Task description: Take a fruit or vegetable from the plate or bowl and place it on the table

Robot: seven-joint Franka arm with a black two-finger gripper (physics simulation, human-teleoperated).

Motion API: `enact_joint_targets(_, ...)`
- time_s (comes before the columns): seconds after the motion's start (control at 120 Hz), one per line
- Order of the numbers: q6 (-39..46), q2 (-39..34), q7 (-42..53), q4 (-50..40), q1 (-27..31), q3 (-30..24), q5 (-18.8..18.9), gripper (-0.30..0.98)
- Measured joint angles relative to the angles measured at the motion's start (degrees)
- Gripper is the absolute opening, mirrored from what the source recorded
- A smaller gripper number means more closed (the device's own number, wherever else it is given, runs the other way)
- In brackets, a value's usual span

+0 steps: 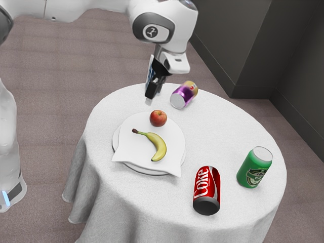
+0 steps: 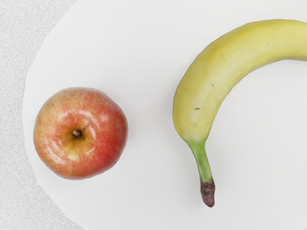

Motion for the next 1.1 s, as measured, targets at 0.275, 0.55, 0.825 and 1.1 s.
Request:
enact_joint_targets(0.275, 3.69, -1.05, 6.11, -3.90, -0.01, -0.12, -0.12, 0.68)
enact_joint_targets(0.55, 7.99, -0.71, 9.94, -5.16, 0.04, 0.10, 0.36, 0.68)
enact_joint_targets(0.825, 12.35, 3.86, 12.38, -4.94, 0.30, 1.26, 0.44, 0.68)
enact_joint_targets(1.1, 14.79, 7.48, 13.95, -5.09, 0.38, 2.24, 0.36, 0.68)
